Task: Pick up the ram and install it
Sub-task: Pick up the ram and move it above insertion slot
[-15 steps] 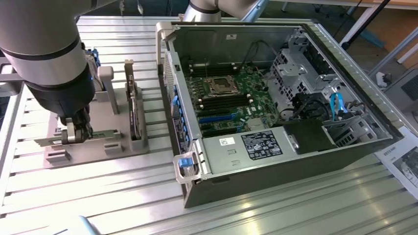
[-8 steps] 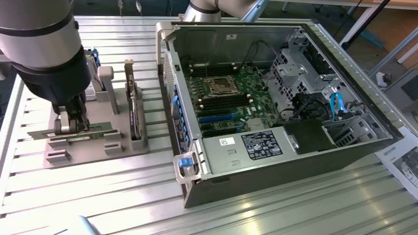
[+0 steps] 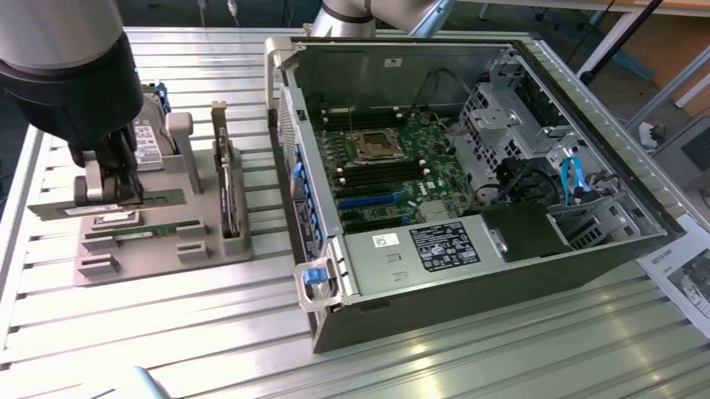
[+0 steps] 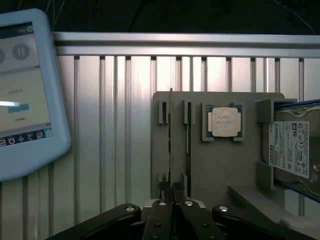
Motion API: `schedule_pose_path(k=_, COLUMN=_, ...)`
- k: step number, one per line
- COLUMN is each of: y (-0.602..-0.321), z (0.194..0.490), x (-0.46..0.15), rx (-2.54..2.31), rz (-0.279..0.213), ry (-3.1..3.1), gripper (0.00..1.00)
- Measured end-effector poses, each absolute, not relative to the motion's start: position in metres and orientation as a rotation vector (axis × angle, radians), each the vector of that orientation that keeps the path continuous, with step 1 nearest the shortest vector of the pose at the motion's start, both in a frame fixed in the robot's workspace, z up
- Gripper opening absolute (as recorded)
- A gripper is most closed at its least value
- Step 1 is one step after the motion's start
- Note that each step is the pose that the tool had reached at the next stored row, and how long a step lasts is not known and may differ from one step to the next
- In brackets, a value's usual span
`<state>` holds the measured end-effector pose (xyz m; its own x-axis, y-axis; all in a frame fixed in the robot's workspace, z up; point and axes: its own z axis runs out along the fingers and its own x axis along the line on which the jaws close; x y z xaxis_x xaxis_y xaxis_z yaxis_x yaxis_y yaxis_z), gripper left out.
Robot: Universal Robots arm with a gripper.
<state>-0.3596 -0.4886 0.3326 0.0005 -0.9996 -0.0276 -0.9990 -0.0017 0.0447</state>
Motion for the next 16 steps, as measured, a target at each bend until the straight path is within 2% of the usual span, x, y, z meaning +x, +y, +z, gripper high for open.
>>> schedule_pose_path(k=16, y=-0.489, z=0.371, x=-0.359, rx=2.213, rz=-0.08, ry=-2.211, gripper=0.12)
